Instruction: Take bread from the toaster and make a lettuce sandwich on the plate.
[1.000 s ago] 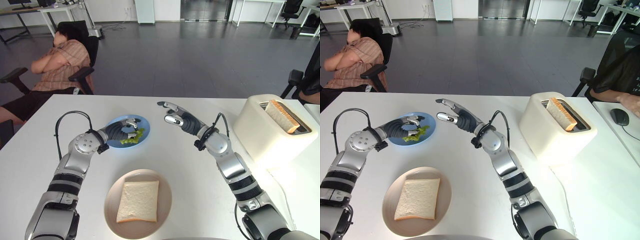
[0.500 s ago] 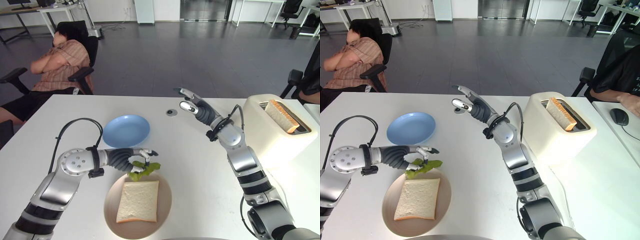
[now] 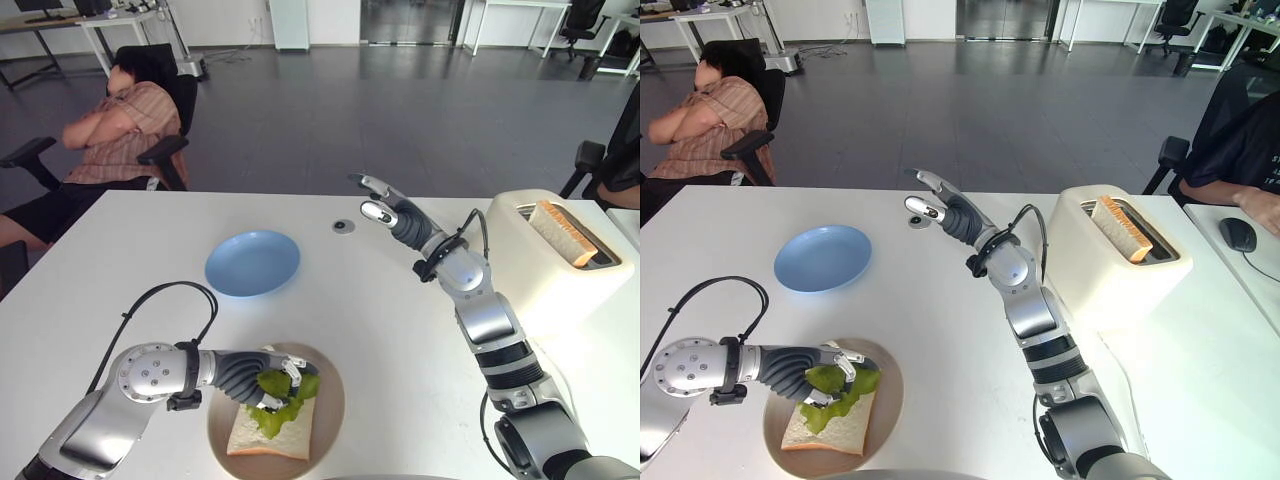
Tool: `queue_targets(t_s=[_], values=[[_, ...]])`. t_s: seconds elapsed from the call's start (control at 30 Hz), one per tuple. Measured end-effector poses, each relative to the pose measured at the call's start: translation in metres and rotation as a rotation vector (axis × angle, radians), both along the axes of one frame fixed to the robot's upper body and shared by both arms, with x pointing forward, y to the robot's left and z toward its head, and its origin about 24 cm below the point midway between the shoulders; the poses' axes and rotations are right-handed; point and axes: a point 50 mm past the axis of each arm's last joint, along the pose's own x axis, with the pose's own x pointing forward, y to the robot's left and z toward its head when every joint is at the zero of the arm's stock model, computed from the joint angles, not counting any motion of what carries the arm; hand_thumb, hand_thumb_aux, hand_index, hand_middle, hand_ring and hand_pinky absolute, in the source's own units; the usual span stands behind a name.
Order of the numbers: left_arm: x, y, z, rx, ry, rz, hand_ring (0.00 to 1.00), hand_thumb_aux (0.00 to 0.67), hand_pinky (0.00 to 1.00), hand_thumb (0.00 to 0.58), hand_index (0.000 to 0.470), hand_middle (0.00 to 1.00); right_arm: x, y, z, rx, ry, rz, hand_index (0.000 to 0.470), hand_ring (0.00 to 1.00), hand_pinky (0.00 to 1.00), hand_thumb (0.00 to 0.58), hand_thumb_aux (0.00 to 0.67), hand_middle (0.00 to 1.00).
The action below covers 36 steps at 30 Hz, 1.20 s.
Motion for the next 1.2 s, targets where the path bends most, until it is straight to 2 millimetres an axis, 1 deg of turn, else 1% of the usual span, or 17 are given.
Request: queue_targets(t_s=[0.07,0.2,0.3,0.37,0.4,0.43,0.5,0.53,0.63,0.7,0.77,0.8,0.87,0.9,0.97,1.07,1.2], values=[[0.0,0.001,-0.007,0.028,0.001,0.001,0.0,0.0,0.0,0.0,0.0,0.0,0.0,0.0,0.0,-0.001,0.002,0.001,0.0,0.0,0.0,0.0,0.0,0.0],[0.001,0.001,-0.009,0.053,-0.031,-0.027,0.0,0.0,0.0,0.0,0.0,0.0,-0.001,0.0,0.001,0.003,0.001,0.005,0.0,0.0,0.0,0.0,0.0,0.0],[0.006,0.001,-0.004,0.055,-0.07,-0.031,0.0,0.0,0.0,0.0,0.0,0.0,0.0,-0.001,0.001,0.005,0.001,-0.001,0.0,0.0,0.0,0.0,0.0,0.0],[0.017,-0.001,0.005,0.011,-0.15,0.004,0.0,0.0,0.0,0.0,0.0,0.0,0.002,-0.008,0.004,0.001,-0.018,-0.03,0.0,0.0,0.0,0.0,0.0,0.0],[0.029,-0.002,0.017,-0.052,-0.243,0.054,0.0,0.0,0.0,0.0,0.0,0.0,0.004,-0.016,0.01,-0.019,-0.059,-0.065,0.0,0.0,0.0,0.0,0.0,0.0],[0.041,-0.003,0.033,-0.129,-0.345,0.105,0.0,0.0,0.0,0.0,0.0,0.0,0.007,-0.026,0.021,-0.051,-0.119,-0.112,0.0,0.0,0.0,0.0,0.0,0.0],[0.054,-0.004,0.055,-0.232,-0.462,0.158,0.0,0.0,0.0,0.0,0.0,0.0,0.009,-0.044,0.041,-0.085,-0.219,-0.185,0.0,0.0,0.0,0.0,0.0,0.0],[0.058,-0.001,0.06,-0.274,-0.482,0.189,0.0,0.0,0.0,0.0,0.0,0.0,0.008,-0.053,0.049,-0.102,-0.26,-0.218,0.0,0.0,0.0,0.0,0.0,0.0],[0.064,0.005,0.068,-0.34,-0.518,0.244,0.0,0.0,0.0,0.0,0.0,0.0,0.007,-0.075,0.065,-0.152,-0.329,-0.303,0.0,0.0,0.0,0.0,0.0,0.0],[0.07,0.01,0.08,-0.415,-0.57,0.3,0.0,0.0,0.0,0.0,0.0,0.0,0.004,-0.092,0.079,-0.254,-0.4,-0.374,0.0,0.0,0.0,0.0,0.0,0.0],[0.076,0.017,0.091,-0.463,-0.631,0.359,0.0,0.0,0.0,0.0,0.0,0.0,0.001,-0.109,0.09,-0.398,-0.453,-0.461,0.0,0.0,0.0,0.0,0.0,0.0],[0.08,0.024,0.095,-0.484,-0.665,0.41,0.0,0.0,0.0,0.0,0.0,0.0,-0.002,-0.121,0.097,-0.501,-0.483,-0.533,0.0,0.0,0.0,0.0,0.0,0.0],[0.085,0.033,0.099,-0.498,-0.704,0.474,0.0,0.0,0.0,0.0,0.0,0.0,-0.006,-0.138,0.103,-0.616,-0.491,-0.628,0.0,0.0,0.0,0.0,0.0,0.0],[0.088,0.044,0.101,-0.504,-0.738,0.546,0.0,0.0,0.0,0.0,0.0,0.0,-0.008,-0.155,0.102,-0.713,-0.455,-0.702,0.0,0.0,0.0,0.0,0.0,0.0],[0.091,0.051,0.1,-0.504,-0.76,0.6,0.0,0.0,0.0,0.0,0.0,0.0,-0.01,-0.173,0.097,-0.804,-0.382,-0.772,0.0,0.0,0.0,0.0,0.0,0.0],[0.095,0.059,0.098,-0.503,-0.771,0.647,0.0,0.0,0.0,0.0,0.0,0.0,-0.013,-0.197,0.079,-0.903,-0.225,-0.831,0.0,0.0,0.0,0.0,0.0,0.0],[0.095,0.062,0.097,-0.502,-0.772,0.655,0.0,0.0,0.0,0.0,0.0,0.0,-0.019,-0.221,0.054,-0.988,0.039,-0.84,0.0,0.0,0.0,0.0,0.0,0.0]])
